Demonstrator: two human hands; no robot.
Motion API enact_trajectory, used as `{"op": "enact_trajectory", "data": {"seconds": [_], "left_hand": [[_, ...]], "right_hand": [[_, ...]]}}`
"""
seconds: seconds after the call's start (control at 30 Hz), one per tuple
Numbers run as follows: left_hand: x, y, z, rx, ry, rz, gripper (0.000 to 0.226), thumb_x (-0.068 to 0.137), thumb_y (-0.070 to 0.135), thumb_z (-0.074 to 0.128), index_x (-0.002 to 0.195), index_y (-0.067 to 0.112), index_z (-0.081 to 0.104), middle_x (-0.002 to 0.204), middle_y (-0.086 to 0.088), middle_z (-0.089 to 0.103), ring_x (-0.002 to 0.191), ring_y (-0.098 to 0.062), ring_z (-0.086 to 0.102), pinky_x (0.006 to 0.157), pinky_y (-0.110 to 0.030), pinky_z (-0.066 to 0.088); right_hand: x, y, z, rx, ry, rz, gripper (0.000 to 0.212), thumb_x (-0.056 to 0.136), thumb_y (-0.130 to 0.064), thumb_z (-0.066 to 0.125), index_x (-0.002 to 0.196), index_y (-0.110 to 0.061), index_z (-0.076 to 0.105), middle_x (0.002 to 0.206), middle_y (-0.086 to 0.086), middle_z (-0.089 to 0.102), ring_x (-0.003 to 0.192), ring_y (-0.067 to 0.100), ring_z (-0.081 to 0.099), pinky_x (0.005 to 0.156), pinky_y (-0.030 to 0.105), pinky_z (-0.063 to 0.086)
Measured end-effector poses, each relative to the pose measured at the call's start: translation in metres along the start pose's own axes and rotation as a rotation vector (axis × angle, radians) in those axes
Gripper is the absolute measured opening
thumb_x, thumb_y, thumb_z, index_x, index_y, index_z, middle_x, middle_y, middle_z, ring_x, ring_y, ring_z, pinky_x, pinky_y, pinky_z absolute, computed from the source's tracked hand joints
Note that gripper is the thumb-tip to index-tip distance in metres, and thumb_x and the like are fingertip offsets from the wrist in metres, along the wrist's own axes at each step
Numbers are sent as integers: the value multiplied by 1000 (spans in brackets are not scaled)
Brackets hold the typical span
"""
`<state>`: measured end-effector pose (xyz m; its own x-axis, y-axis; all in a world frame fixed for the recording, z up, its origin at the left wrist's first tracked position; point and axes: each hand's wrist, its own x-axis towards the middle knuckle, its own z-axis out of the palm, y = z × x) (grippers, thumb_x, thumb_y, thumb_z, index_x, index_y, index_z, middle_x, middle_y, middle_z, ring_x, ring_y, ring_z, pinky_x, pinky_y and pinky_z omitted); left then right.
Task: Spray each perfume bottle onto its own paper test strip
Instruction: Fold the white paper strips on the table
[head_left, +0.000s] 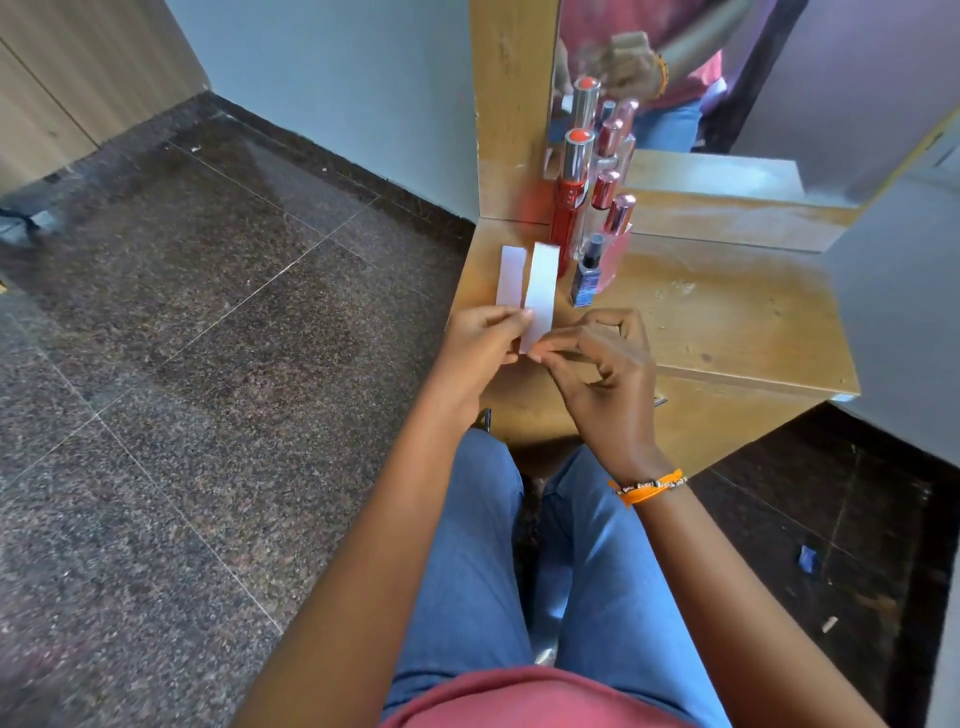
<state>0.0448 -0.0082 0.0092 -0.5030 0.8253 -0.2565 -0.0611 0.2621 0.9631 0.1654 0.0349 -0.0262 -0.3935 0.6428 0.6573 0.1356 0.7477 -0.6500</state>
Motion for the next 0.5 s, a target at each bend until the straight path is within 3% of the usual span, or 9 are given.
{"op": "enact_trajectory", "data": {"seconds": [0.07,0.17,0.23,0.37,0.5], "left_hand": [[-2,-3,4,32,-17,38,18,93,16,52,84,15,67,83,-1,67,78,-9,62,61,-14,51],[-6,-9,17,109,-47,110,18,94,13,50,88,10,67,81,-5,64,67,-7,60,61,-21,49],[-9,-14,27,137,-80,150,19,93,12,52,82,10,68,72,-2,61,64,-9,55,63,-27,44],[-12,-21,47,149,-119,125,15,88,15,60,80,5,68,70,-2,59,68,-8,48,65,-29,39],[-13,-22,62,120,-130,67,13,84,16,66,77,5,68,63,1,59,59,-3,50,60,-22,39]], "right_hand": [[-5,-6,-7,146,60,208,9,80,-16,73,88,-18,68,87,-25,63,96,12,56,80,28,48],[-4,-9,-14,293,160,520,21,83,-15,70,98,-19,56,90,-5,66,87,14,63,77,24,50],[-2,-5,-18,335,199,672,28,82,-14,72,101,-17,51,84,-1,67,81,12,65,78,30,53],[0,7,-30,435,266,823,31,78,-3,73,100,-10,53,72,9,67,68,17,63,77,42,53],[4,21,-43,453,283,871,32,75,1,74,96,-9,51,55,-4,64,57,11,60,62,29,52]]}}
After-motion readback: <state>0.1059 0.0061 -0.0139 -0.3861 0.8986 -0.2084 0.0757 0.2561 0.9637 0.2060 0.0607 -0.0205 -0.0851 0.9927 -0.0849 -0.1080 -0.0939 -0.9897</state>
